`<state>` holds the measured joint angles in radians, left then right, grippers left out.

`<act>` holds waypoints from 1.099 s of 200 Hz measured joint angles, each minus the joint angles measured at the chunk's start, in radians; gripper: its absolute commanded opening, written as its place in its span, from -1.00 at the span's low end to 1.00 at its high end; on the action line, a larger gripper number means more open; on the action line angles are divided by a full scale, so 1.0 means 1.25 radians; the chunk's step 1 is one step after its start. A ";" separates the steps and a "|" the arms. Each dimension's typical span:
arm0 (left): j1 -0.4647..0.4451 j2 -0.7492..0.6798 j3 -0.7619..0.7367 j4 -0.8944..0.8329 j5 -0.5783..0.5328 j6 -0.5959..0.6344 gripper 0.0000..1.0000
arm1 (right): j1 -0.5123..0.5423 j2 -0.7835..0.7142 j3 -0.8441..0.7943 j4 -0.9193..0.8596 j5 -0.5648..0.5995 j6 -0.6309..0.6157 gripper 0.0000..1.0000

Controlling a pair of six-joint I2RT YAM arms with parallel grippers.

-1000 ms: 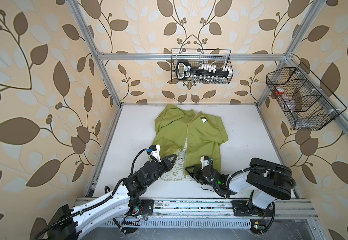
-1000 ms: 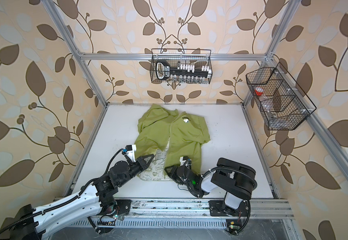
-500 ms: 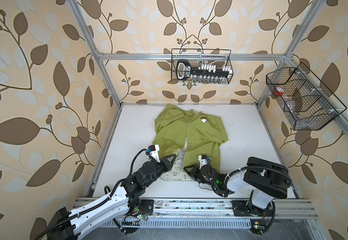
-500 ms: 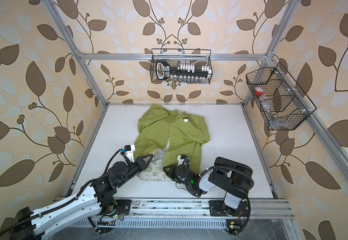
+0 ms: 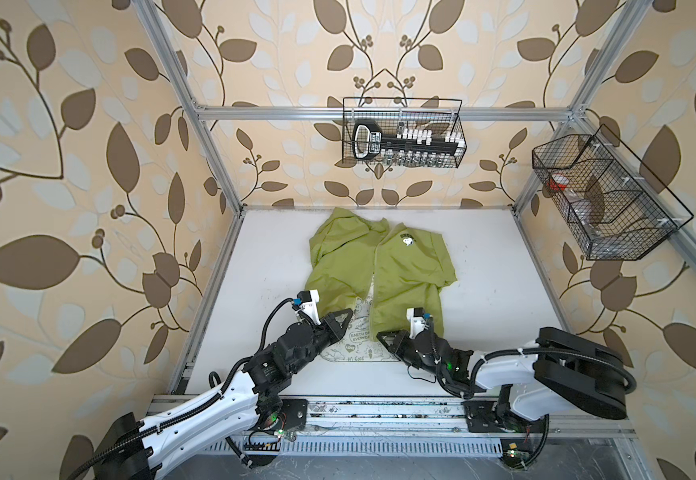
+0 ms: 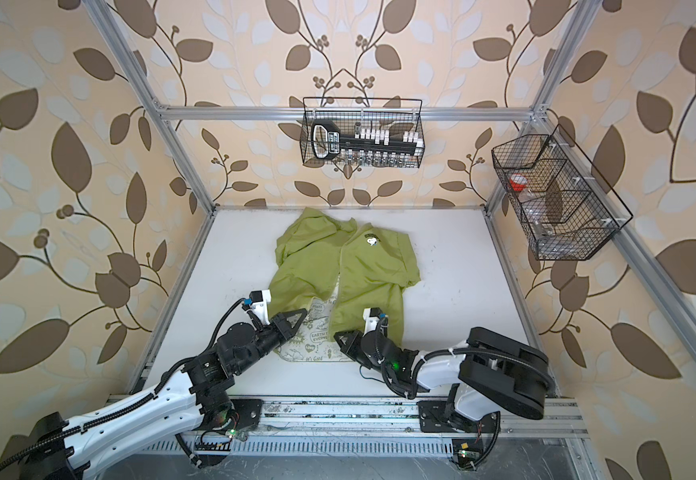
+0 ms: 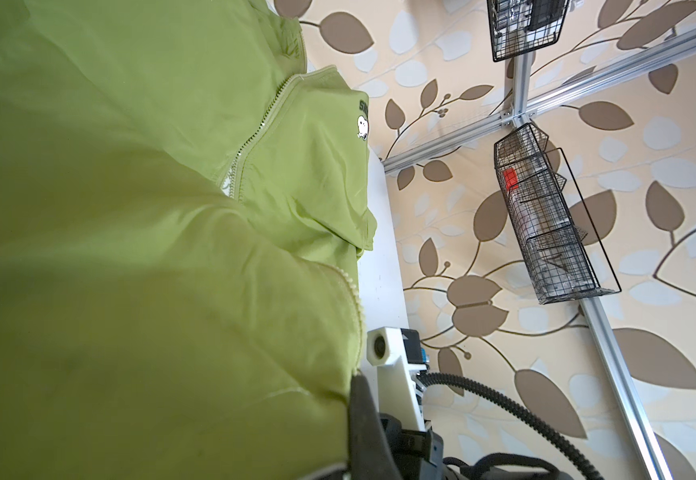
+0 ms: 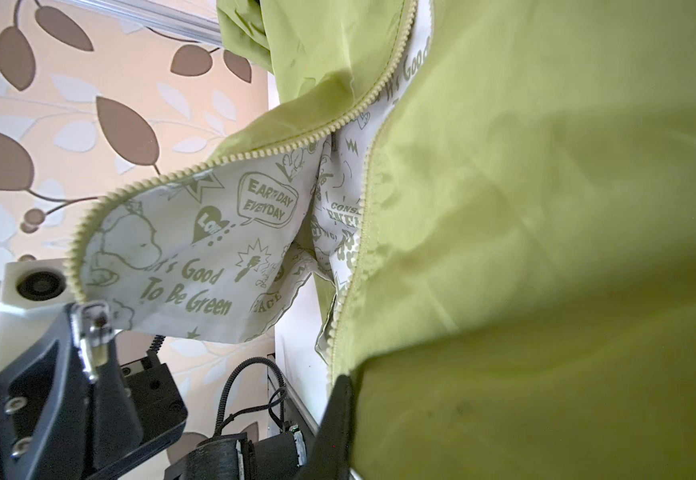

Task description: Zip up the jacket

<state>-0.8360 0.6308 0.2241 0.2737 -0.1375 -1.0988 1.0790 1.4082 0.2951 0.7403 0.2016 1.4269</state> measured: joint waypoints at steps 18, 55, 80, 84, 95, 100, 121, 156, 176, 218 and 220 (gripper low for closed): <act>0.000 0.000 -0.001 0.001 0.000 -0.001 -1.00 | 0.001 -0.044 -0.012 -0.058 0.004 -0.010 -0.93; 0.000 0.001 -0.007 0.004 0.000 -0.004 -1.00 | 0.001 -0.091 -0.084 -0.141 -0.003 -0.016 -0.94; 0.000 0.011 -0.009 0.005 0.000 -0.004 -1.00 | 0.001 -0.099 -0.107 -0.179 -0.009 -0.023 -0.90; 0.000 0.013 -0.009 0.005 0.000 -0.004 -1.00 | 0.001 -0.099 -0.107 -0.180 -0.010 -0.025 -0.89; 0.000 0.017 -0.009 0.005 0.000 -0.004 -1.00 | 0.001 -0.092 -0.107 -0.172 -0.016 -0.031 -0.84; 0.000 0.019 -0.009 0.005 0.000 -0.004 -1.00 | 0.000 -0.087 -0.107 -0.166 -0.020 -0.034 -0.80; 0.000 0.024 -0.009 0.006 0.000 -0.004 -1.00 | -0.005 -0.048 -0.107 -0.119 -0.036 -0.044 -0.62; 0.000 0.026 -0.009 0.006 0.000 -0.004 -1.00 | -0.012 0.016 -0.105 -0.013 -0.063 -0.052 -0.45; 0.000 0.026 -0.009 0.006 0.001 -0.004 -1.00 | -0.013 0.038 -0.104 0.025 -0.074 -0.053 -0.42; 0.000 0.026 -0.009 0.006 0.001 -0.004 -1.00 | -0.014 0.044 -0.085 0.022 -0.093 -0.063 -0.36; 0.000 0.026 -0.009 0.006 0.001 -0.004 -1.00 | -0.014 0.044 -0.083 0.021 -0.093 -0.063 -0.36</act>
<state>-0.8360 0.6632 0.2131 0.2810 -0.1364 -1.1042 1.0618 1.4631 0.1909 0.7666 0.0849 1.3479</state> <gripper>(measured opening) 0.045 0.313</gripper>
